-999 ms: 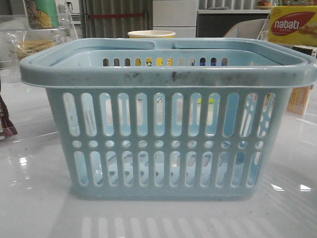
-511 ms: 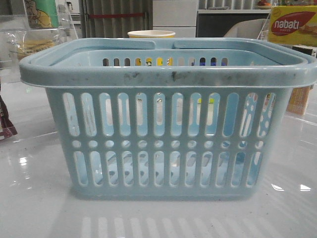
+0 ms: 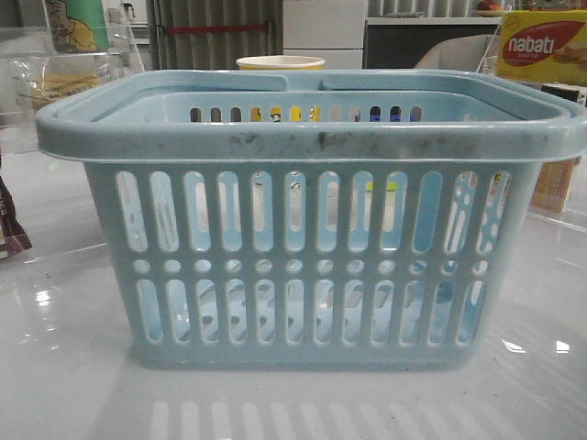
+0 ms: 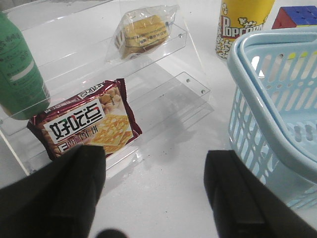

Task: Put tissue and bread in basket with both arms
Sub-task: 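Grasp the white tissue pack with the right gripper and lift it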

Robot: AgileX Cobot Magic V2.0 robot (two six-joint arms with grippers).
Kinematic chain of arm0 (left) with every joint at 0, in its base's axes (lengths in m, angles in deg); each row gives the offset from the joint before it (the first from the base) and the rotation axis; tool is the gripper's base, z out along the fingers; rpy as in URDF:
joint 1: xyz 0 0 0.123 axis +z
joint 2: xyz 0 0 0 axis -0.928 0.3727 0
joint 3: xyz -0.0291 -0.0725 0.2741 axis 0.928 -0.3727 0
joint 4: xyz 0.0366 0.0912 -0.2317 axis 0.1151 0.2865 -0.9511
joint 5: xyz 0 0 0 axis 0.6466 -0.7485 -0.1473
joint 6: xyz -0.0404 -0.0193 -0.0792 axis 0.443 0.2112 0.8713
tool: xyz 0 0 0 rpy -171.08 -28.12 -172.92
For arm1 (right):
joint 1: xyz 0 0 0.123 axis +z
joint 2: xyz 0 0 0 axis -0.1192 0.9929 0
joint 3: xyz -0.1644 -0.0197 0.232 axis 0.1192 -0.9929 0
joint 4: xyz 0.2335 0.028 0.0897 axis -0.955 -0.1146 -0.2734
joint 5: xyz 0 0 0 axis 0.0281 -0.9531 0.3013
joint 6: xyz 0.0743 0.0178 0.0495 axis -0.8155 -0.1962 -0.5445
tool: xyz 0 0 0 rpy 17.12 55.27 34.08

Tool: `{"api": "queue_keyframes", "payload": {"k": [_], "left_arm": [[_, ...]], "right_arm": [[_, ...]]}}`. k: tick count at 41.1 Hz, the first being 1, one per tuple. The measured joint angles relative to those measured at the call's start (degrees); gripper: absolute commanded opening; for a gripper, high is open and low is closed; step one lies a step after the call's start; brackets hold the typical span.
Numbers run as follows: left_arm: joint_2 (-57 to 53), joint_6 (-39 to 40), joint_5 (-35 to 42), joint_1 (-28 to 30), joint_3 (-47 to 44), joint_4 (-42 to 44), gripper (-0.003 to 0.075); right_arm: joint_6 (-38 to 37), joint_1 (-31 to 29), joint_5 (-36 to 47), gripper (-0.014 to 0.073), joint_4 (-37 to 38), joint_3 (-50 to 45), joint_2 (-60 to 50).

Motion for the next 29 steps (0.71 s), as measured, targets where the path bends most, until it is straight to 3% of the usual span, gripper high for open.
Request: {"api": "queue_keyframes", "payload": {"k": [29], "left_arm": [[0.0, 0.0, 0.7, 0.0, 0.0, 0.0, 0.0497]], "right_arm": [[0.0, -1.4, 13.2, 0.0537, 0.8, 1.6, 9.1]]}}
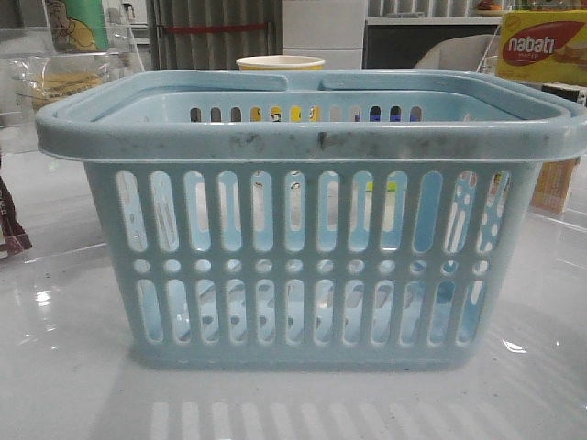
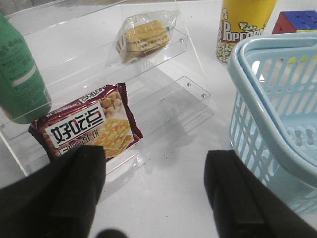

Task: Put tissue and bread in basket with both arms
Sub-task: 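Grasp the white tissue pack with the right gripper and lift it, then carry the tissue pack over the blue basket and release it inside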

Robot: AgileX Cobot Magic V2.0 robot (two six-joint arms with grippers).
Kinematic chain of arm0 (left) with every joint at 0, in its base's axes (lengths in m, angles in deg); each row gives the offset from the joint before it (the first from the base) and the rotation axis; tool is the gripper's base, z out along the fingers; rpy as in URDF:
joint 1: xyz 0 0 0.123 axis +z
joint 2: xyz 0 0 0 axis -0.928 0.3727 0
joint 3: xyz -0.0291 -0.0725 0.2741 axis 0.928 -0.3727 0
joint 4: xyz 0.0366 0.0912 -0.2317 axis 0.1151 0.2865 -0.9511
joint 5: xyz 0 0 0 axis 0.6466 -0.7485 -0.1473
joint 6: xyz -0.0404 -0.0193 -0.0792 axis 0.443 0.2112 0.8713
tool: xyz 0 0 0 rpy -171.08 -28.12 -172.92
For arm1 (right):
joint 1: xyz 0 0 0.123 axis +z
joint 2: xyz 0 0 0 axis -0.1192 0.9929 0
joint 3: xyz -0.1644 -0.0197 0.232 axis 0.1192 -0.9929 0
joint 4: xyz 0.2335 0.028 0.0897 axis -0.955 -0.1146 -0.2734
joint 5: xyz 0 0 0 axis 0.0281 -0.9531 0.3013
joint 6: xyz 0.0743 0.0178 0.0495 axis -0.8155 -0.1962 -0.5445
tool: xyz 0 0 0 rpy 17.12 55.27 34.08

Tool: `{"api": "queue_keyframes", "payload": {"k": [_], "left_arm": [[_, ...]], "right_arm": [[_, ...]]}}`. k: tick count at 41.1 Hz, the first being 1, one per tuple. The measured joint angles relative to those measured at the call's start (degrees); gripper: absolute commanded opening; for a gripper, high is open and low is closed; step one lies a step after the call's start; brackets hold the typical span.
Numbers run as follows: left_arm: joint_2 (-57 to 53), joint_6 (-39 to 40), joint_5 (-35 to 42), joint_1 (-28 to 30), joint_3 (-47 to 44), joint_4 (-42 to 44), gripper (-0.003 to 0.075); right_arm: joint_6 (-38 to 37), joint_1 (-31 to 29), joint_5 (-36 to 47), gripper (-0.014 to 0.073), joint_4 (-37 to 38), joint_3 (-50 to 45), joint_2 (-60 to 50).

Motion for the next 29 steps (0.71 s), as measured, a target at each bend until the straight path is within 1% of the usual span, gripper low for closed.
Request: {"api": "queue_keyframes", "payload": {"k": [4, 8, 12, 15, 29], "left_arm": [[0.0, 0.0, 0.0, 0.0, 0.0, 0.0, 0.0497], [0.0, 0.0, 0.0, 0.0, 0.0, 0.0, 0.0497], [0.0, 0.0, 0.0, 0.0, 0.0, 0.0, 0.0497], [0.0, 0.0, 0.0, 0.0, 0.0, 0.0, 0.0497], [0.0, 0.0, 0.0, 0.0, 0.0, 0.0, 0.0497]], "right_arm": [[0.0, 0.0, 1.2, 0.0469, 0.1, 0.1, 0.3], [0.0, 0.0, 1.5, 0.0346, 0.1, 0.2, 0.6], [0.0, 0.0, 1.5, 0.0262, 0.1, 0.2, 0.7], [0.0, 0.0, 1.0, 0.0235, 0.0, 0.5, 0.7], [0.0, 0.7, -4.3, 0.0234, -4.5, 2.1, 0.0]]}}
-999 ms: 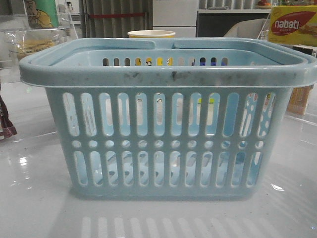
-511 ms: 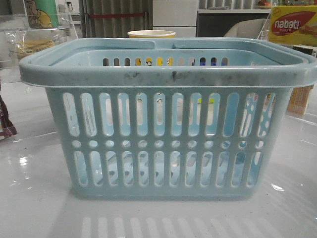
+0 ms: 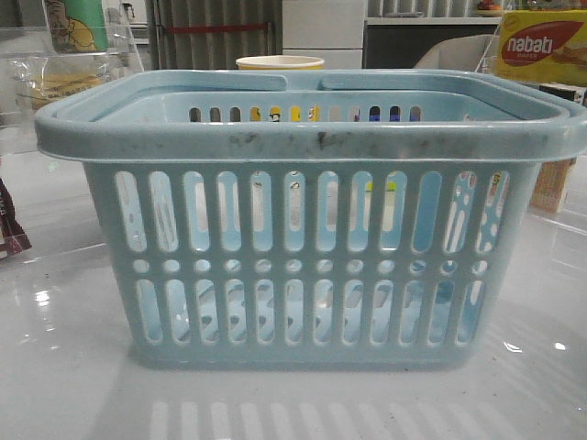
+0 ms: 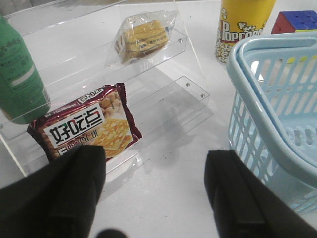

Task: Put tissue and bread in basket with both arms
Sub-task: 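Carry the tissue pack over the blue basket and release it inside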

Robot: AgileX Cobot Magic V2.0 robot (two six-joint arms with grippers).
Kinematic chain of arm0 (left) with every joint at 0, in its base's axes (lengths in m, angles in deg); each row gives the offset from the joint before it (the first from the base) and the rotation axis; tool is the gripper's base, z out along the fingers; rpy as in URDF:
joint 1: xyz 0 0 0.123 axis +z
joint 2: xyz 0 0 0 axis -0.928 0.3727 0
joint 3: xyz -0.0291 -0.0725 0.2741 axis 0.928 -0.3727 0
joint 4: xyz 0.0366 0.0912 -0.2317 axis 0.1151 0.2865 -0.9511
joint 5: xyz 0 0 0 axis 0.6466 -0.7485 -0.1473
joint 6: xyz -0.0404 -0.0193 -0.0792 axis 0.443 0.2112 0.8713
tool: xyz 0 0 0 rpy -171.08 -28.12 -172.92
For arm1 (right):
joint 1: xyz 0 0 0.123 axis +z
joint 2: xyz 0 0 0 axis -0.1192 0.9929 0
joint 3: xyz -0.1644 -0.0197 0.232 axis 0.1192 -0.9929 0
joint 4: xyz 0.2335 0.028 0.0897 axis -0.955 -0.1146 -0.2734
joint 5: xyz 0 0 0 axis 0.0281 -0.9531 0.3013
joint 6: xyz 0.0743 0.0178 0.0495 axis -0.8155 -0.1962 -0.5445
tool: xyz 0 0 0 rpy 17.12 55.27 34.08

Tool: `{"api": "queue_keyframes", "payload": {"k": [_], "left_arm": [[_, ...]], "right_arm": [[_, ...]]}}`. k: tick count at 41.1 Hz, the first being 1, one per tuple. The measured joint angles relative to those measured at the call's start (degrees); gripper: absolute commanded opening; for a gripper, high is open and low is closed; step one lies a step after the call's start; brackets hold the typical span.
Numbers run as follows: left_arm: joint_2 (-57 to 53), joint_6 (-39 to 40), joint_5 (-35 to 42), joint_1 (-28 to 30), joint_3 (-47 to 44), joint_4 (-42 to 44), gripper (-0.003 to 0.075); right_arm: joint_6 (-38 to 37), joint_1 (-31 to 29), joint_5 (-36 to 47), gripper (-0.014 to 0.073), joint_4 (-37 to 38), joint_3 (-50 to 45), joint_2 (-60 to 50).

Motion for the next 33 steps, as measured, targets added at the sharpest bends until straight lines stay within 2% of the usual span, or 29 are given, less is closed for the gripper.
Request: {"api": "queue_keyframes", "payload": {"k": [11, 23, 33], "left_arm": [[0.0, 0.0, 0.0, 0.0, 0.0, 0.0, 0.0497], [0.0, 0.0, 0.0, 0.0, 0.0, 0.0, 0.0497], [0.0, 0.0, 0.0, 0.0, 0.0, 0.0, 0.0497]], "right_arm": [[0.0, 1.5, -1.9, 0.0234, -1.1, 0.0, -5.4], [0.0, 2.5, -8.0, 0.0234, -3.8, 0.0, -13.8], [1.0, 8.1, -13.3, 0.0234, -4.9, 0.0, -25.9]]}}
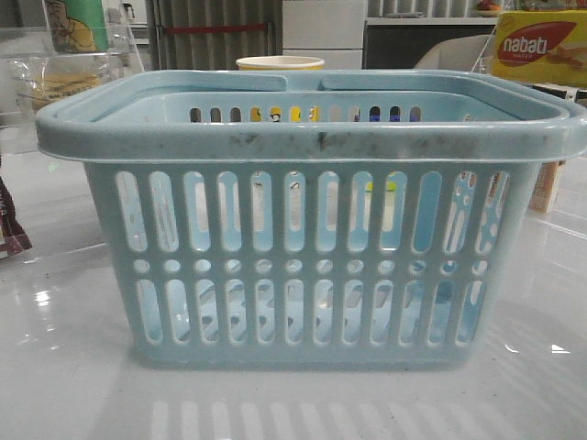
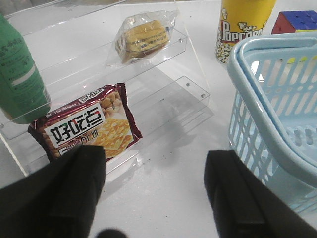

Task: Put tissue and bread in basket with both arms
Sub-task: 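Carry the tissue pack over the blue basket and release it inside, then reach the left gripper to the bagged bread roll and grasp it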

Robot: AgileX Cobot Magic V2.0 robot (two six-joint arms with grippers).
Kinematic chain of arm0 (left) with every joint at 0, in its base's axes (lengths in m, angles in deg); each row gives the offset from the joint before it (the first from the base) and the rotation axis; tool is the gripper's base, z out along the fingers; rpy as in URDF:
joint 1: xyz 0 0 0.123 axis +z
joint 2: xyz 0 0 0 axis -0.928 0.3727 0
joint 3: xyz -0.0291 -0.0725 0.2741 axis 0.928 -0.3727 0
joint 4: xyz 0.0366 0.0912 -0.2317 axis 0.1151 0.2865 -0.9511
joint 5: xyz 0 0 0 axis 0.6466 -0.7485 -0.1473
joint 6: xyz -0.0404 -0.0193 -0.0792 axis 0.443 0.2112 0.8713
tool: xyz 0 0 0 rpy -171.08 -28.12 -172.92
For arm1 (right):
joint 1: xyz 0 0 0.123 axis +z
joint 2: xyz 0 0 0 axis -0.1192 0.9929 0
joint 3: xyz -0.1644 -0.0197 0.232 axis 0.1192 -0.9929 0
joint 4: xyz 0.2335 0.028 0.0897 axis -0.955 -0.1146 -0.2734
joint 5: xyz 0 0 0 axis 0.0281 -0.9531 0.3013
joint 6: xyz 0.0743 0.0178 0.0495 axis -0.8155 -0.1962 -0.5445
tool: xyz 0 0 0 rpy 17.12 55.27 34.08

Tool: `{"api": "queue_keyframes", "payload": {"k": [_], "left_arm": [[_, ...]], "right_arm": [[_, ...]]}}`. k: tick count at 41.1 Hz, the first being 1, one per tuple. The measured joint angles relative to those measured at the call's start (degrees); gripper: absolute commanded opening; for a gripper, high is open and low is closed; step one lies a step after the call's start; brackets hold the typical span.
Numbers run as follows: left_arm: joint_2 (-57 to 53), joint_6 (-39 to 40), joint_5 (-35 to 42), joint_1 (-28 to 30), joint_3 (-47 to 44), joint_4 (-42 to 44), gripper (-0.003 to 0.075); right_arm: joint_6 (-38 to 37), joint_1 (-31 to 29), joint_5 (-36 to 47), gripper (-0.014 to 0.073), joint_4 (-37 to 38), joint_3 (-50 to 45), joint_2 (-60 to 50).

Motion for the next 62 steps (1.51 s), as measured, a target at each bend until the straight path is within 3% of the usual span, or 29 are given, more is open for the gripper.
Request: {"api": "queue_keyframes", "payload": {"k": [12, 18, 25, 29, 35, 39, 49, 56, 62], "left_arm": [[0.0, 0.0, 0.0, 0.0, 0.0, 0.0, 0.0497], [0.0, 0.0, 0.0, 0.0, 0.0, 0.0, 0.0497], [0.0, 0.0, 0.0, 0.0, 0.0, 0.0, 0.0497], [0.0, 0.0, 0.0, 0.0, 0.0, 0.0, 0.0497], [0.0, 0.0, 0.0, 0.0, 0.0, 0.0, 0.0497], [0.0, 0.0, 0.0, 0.0, 0.0, 0.0, 0.0497], [0.0, 0.0, 0.0, 0.0, 0.0, 0.0, 0.0497], [0.0, 0.0, 0.0, 0.0, 0.0, 0.0, 0.0497], [0.0, 0.0, 0.0, 0.0, 0.0, 0.0, 0.0497]], "right_arm": [[1.7, 15.9, -7.3, 0.0234, -0.2, 0.1, -9.0], [2.0, 24.8, -8.0, 0.0234, -0.5, 0.1, -8.1], [2.1, 30.5, -8.7, 0.0236, -0.6, 0.1, -3.2], [2.1, 32.4, -10.2, 0.0277, -0.6, 0.1, 0.5], [2.1, 33.3, -13.2, 0.0463, -0.6, 0.1, 6.0], [2.1, 33.3, -14.4, 0.0542, -0.6, 0.1, 8.0], [2.1, 33.3, -15.1, 0.0542, -0.6, 0.1, 5.8], [3.3, 33.7, -15.7, 0.0542, -0.6, -2.1, -2.8], [6.1, 34.0, -15.3, 0.0542, -0.6, -9.3, -12.4]]}}
